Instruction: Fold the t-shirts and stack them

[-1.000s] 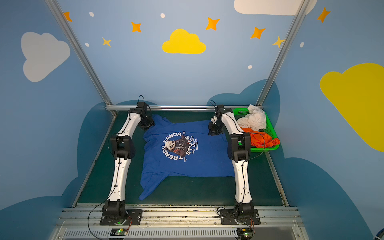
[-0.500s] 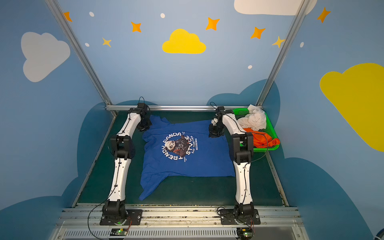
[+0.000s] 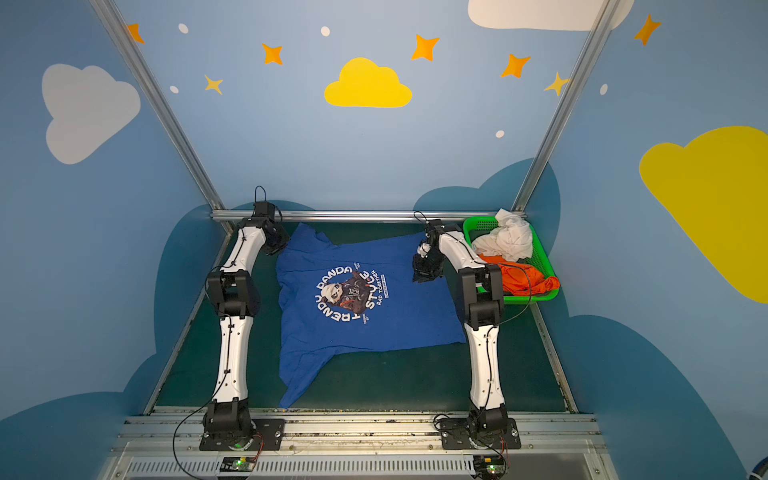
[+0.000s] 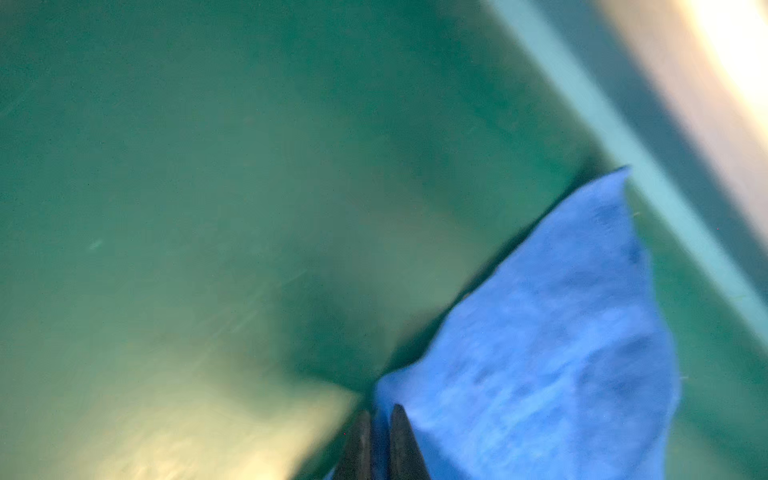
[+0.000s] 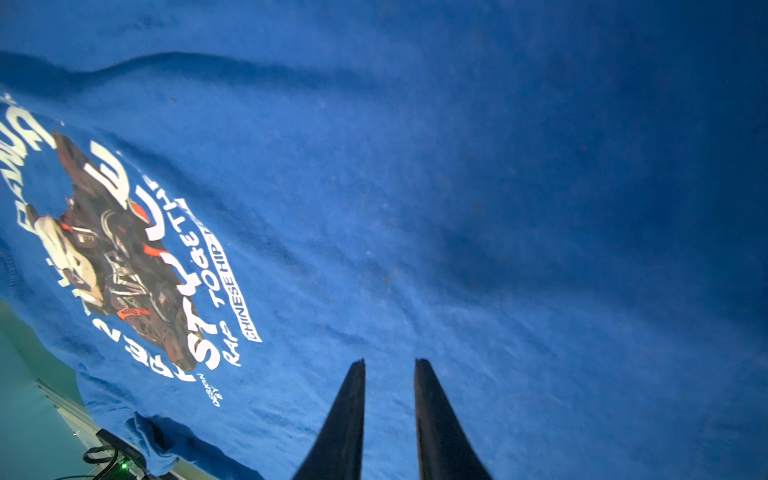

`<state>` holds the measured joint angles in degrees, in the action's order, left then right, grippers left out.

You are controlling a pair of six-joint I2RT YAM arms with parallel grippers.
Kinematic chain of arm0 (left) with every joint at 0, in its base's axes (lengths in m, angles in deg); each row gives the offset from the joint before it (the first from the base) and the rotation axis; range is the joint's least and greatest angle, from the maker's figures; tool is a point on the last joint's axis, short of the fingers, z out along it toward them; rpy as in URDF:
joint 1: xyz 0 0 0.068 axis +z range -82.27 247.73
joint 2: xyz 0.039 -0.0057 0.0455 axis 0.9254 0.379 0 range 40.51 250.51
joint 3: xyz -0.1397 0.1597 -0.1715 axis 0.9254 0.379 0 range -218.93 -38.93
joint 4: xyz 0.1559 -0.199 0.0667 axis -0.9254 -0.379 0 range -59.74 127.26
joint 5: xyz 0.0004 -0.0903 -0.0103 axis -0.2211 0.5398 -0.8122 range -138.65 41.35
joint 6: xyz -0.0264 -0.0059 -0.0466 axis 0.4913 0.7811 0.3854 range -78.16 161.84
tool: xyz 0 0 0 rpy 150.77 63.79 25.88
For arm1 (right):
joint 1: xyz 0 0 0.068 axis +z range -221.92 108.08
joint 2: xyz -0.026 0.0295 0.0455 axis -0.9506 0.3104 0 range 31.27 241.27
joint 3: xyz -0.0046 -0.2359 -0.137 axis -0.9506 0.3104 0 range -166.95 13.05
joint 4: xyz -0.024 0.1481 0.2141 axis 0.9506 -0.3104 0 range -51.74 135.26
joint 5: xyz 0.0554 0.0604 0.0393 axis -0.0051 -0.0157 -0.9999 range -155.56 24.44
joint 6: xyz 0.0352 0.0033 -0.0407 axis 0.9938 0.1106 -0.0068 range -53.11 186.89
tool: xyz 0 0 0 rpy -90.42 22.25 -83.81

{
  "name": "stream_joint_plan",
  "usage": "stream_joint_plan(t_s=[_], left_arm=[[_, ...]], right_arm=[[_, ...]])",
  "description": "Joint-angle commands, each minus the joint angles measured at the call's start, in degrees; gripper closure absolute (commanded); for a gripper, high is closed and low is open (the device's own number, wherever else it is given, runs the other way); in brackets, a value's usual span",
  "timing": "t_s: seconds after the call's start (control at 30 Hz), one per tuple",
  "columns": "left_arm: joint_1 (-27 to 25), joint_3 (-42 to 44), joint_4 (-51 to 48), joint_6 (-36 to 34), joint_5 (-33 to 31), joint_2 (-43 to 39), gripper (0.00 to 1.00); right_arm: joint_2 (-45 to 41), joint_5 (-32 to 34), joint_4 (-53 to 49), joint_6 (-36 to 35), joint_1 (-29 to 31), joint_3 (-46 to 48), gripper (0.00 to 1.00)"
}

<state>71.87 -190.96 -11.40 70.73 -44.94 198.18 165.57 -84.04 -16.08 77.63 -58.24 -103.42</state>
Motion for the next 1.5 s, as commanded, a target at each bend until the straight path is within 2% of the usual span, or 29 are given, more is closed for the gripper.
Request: stream_joint_plan(t_s=[0.0, 0.1, 0.17, 0.33, 0.4, 0.5, 0.53, 0.57, 0.77, 0.87, 0.97, 1.1, 1.2, 1.33, 1.47], left_arm=[[0.4, -2.0, 6.2, 1.9, 2.8, 3.0, 0.89], [0.3, -3.7, 9.9, 4.1, 5.3, 4.7, 0.88], [0.5, -4.4, 12.1, 4.8, 6.7, 5.1, 0.83], [0.9, -4.5, 13.5, 5.5, 4.3, 4.0, 0.81], [1.3, -4.5, 12.2, 6.1, 4.8, 3.2, 0.72], [1.5, -3.7, 9.0, 6.2, 5.2, 0.5, 0.67], [1.4, -3.2, 8.1, 6.0, 5.0, -0.7, 0.63], [1.5, -2.4, 7.0, 5.7, 4.7, -2.4, 0.54], [1.0, 7.8, 0.6, 2.4, -1.1, -15.3, 0.43], [0.7, 14.6, -3.9, 1.2, -3.2, -21.7, 0.48], [-0.8, 26.1, -4.0, 0.3, -2.7, -28.5, 0.64], [-3.0, 43.2, 1.0, 1.6, 2.1, -35.7, 0.82], [-3.9, 52.8, 5.0, 3.6, 5.4, -38.4, 0.92], [-4.9, 59.9, 8.1, 4.4, 8.0, -39.2, 0.95], [-5.8, 62.8, 9.6, 4.3, 10.5, -38.2, 0.95]], right_arm=[[-4.0, -1.4, -0.1, 0.7, 1.0, 1.6, 0.76], [-6.5, -3.1, 1.1, 1.3, 2.4, 3.9, 0.75], [-8.4, -4.5, 2.4, 1.3, 3.6, 5.4, 0.74], [-11.9, -5.1, 2.3, 1.4, 7.1, 6.1, 0.73], [-13.2, -6.0, 2.9, 1.8, 8.9, 6.5, 0.72], [-14.3, -9.1, 4.4, 2.0, 12.8, 7.0, 0.71], [-14.2, -9.9, 4.6, 2.0, 14.1, 6.8, 0.70], [-13.9, -10.9, 4.8, 1.8, 15.8, 6.5, 0.70], [-8.9, -16.6, 4.5, 0.5, 24.9, 3.5, 0.65], [-5.6, -18.5, 4.5, 0.0, 28.4, 2.0, 0.64], [-2.3, -20.5, 4.4, 0.0, 30.8, 0.1, 0.63], [2.0, -22.3, 2.5, -0.2, 33.0, -3.0, 0.64], [3.8, -23.3, 1.6, -0.8, 34.5, -3.9, 0.64], [5.3, -24.2, 1.0, -1.2, 35.8, -3.9, 0.64], [7.0, -25.2, 0.6, -1.4, 36.7, -4.0, 0.64]])
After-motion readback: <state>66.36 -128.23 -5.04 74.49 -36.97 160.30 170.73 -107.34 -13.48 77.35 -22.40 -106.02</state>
